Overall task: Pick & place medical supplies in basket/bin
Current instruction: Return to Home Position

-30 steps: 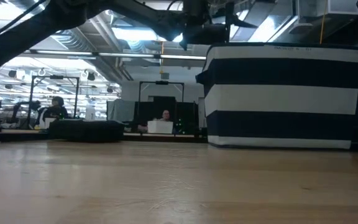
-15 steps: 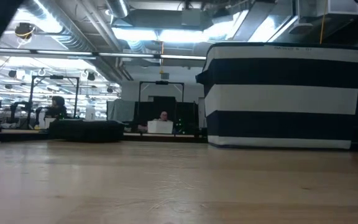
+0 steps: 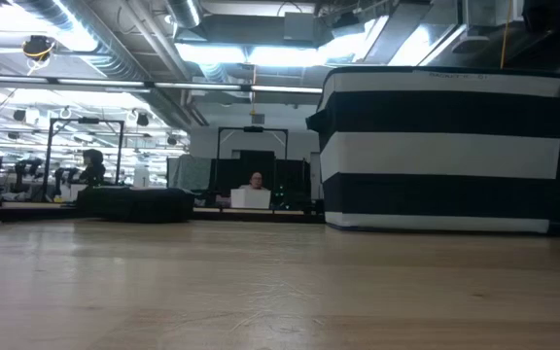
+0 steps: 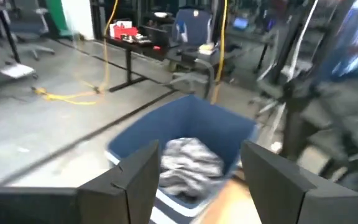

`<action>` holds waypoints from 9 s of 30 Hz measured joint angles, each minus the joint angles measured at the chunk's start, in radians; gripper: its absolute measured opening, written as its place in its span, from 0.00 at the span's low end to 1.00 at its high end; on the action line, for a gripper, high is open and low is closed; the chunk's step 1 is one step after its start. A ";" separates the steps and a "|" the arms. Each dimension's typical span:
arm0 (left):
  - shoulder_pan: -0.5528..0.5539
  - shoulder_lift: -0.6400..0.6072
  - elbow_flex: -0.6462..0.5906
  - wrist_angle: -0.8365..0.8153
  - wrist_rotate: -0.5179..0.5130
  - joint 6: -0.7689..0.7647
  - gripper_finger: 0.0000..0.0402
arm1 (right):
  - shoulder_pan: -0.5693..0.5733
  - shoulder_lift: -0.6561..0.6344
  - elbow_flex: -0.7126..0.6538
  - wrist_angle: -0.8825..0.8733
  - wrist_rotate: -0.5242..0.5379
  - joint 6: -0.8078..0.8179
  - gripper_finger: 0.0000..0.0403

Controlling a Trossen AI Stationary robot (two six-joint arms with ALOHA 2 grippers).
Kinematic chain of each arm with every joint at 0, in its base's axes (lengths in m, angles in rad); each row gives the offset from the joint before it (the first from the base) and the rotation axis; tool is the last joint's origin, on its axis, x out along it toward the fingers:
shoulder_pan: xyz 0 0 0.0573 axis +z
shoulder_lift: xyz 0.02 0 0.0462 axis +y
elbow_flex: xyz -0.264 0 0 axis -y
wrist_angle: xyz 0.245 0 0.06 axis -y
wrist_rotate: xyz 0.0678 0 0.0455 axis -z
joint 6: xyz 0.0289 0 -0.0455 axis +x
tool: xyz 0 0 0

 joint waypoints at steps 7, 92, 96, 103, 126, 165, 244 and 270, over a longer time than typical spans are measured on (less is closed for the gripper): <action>-0.123 -0.065 0.000 -0.030 0.019 -0.036 0.54 | -0.003 0.006 0.000 0.023 -0.017 0.109 0.63; -0.396 -0.604 -2.155 1.810 -0.056 -0.314 0.54 | 0.029 -1.183 -0.654 0.299 0.231 -0.447 0.63; -0.396 -0.604 -2.155 1.763 -0.071 -0.319 0.54 | 0.029 -1.173 -0.658 0.231 0.199 -0.419 0.63; -0.396 -0.604 -2.155 1.707 -0.039 -0.265 0.54 | 0.029 -1.169 -0.659 0.199 0.164 -0.522 0.63; -0.398 -0.731 -2.156 1.621 -0.039 -0.248 0.53 | 0.029 -1.168 -0.658 0.855 -0.343 -1.259 0.63; -0.398 -1.454 -2.156 1.230 -0.045 -0.249 0.54 | 0.029 -1.182 -0.657 1.281 -0.499 -1.436 0.63; -0.394 -1.452 -2.156 0.959 -0.020 -0.223 0.54 | 0.031 -1.149 -0.855 1.042 -0.461 -1.429 0.63; -0.394 -1.452 -2.156 0.958 -0.021 -0.223 0.54 | 0.031 -1.149 -0.854 1.042 -0.458 -1.426 0.63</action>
